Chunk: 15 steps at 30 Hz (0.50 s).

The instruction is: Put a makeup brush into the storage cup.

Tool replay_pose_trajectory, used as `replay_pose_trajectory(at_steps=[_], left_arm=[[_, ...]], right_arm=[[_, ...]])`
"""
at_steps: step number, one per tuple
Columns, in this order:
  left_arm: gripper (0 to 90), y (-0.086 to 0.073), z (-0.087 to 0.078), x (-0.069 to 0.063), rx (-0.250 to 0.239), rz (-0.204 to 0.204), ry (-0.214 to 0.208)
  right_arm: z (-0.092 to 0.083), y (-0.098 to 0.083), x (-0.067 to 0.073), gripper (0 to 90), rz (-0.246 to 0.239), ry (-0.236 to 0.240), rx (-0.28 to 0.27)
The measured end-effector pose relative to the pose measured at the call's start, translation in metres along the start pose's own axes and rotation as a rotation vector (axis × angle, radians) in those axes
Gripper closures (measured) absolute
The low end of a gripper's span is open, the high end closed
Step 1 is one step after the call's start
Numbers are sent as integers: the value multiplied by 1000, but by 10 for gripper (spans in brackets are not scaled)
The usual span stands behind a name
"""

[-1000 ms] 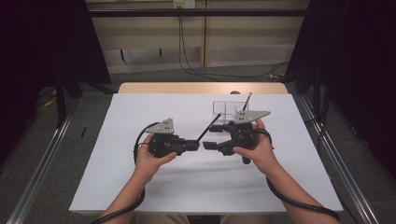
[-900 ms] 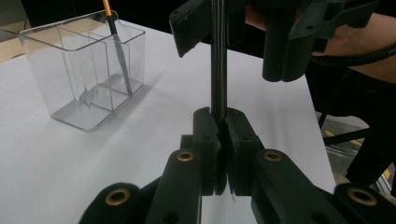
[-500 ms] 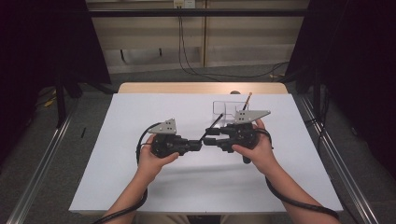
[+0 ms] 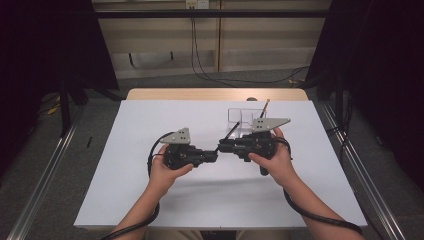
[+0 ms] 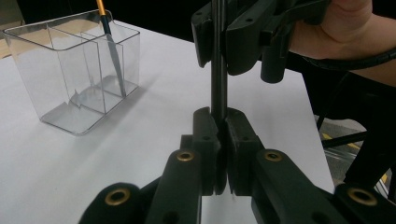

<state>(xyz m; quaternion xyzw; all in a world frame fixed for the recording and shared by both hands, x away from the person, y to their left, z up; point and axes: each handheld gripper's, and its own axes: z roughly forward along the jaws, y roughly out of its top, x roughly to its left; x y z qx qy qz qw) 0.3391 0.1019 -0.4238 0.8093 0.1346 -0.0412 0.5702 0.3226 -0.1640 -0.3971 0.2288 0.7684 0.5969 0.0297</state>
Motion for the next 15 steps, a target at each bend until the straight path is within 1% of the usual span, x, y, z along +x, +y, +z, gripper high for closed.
replay_pose_trajectory(at_steps=[3,8,15], left_arm=[[842,-1,1,0,2,1,1],[842,0,2,-1,1,10,6],[842,-1,5,-2,0,10,5]], right_arm=[[0,0,0,786,8,0,5],[0,0,0,787,24,8,-4],[0,2,0,792,34,9,-11]])
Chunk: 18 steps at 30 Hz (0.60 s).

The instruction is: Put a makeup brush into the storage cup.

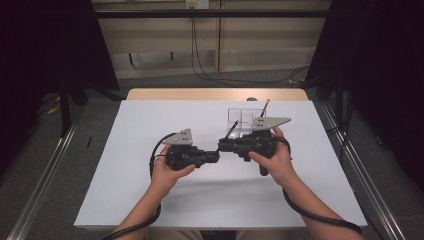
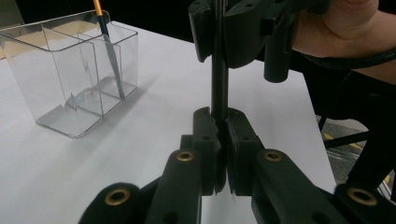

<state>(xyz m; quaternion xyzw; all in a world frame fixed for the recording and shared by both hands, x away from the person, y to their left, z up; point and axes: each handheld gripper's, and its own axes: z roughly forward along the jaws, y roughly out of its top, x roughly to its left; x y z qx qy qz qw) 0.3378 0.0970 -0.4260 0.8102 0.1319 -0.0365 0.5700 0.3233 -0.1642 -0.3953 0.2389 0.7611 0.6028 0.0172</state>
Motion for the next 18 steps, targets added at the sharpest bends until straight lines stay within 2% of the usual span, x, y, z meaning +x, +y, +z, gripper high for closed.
replay_pose_trajectory(at_steps=[12,18], left_arm=[[841,0,8,-2,19,4,-5],[840,-1,12,-3,25,-9,-5]], right_arm=[[-1,3,-1,815,19,-4,-19],[1,4,0,827,22,-2,-12]])
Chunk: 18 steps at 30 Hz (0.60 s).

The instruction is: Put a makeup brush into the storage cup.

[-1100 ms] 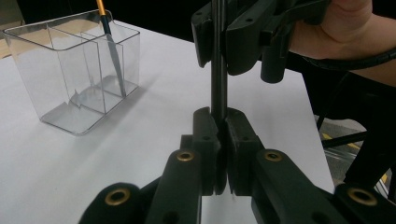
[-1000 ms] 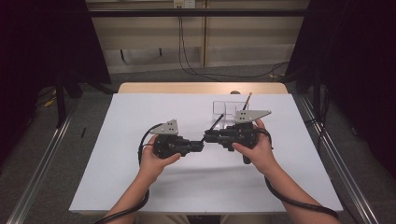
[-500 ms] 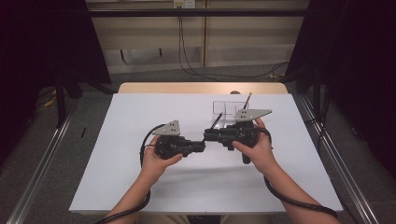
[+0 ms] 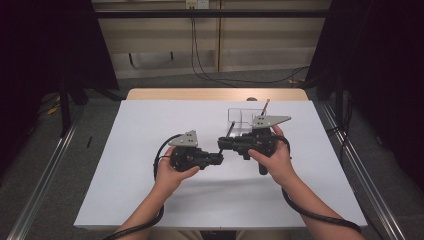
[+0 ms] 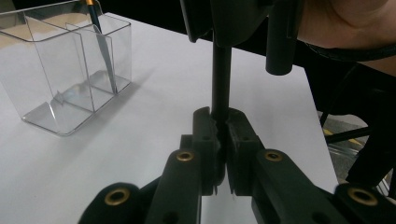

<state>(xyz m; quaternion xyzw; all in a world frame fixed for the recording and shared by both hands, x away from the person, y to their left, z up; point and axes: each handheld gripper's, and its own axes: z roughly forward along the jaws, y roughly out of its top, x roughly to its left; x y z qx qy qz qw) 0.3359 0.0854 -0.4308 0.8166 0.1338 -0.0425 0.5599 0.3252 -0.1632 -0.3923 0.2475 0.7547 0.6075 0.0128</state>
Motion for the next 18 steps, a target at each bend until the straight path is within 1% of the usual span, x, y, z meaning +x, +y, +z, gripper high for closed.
replay_pose_trajectory(at_steps=[2,6,8,10,13,14,15,18], left_arm=[[840,0,1,0,5,-1,6],[838,0,4,-1,-2,-8,3],[837,0,5,-1,-13,-21,-5],[836,0,6,-1,-21,-20,-7],[832,-1,9,-2,-35,-34,-9],[828,-1,9,-2,-33,-27,-7],[827,-1,9,-3,-32,-28,-13],[813,-2,9,-3,-38,-32,-10]], right_arm=[[1,0,0,831,4,-1,0],[3,0,1,842,11,7,0],[4,1,2,844,9,6,-5],[4,2,2,845,7,5,-11],[6,2,3,845,4,4,-14],[6,2,3,845,6,6,-15],[7,2,3,845,4,7,-15],[7,1,3,846,3,8,-17]])
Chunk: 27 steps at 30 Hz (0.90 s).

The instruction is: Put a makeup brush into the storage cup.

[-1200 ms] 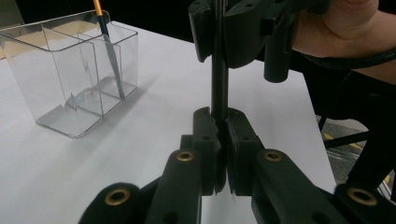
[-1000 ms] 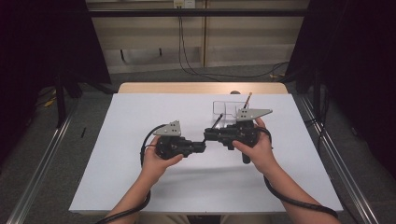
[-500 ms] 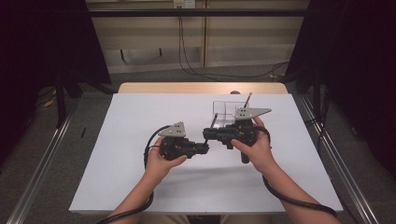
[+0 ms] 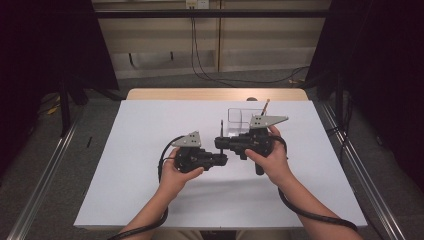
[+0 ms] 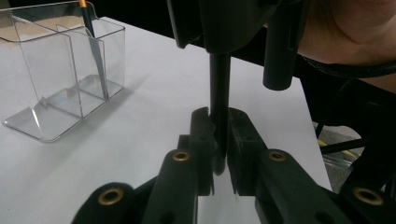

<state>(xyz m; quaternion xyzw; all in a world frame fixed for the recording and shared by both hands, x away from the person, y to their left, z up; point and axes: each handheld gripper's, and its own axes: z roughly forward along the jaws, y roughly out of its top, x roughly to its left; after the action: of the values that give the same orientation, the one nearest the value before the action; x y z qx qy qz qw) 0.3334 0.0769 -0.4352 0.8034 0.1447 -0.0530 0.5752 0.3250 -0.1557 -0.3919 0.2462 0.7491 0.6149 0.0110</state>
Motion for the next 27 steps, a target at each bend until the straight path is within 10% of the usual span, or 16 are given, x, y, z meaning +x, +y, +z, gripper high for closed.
replay_pose_trajectory(at_steps=[15,20,27], left_arm=[[486,2,-17,1,-158,-26,10],[474,3,-18,6,-110,-70,-64],[357,0,-19,5,-79,-65,-23]], right_arm=[[-4,1,-1,846,-11,11,-12],[-4,2,1,846,-20,15,-10],[-5,3,0,846,-28,14,-13]])
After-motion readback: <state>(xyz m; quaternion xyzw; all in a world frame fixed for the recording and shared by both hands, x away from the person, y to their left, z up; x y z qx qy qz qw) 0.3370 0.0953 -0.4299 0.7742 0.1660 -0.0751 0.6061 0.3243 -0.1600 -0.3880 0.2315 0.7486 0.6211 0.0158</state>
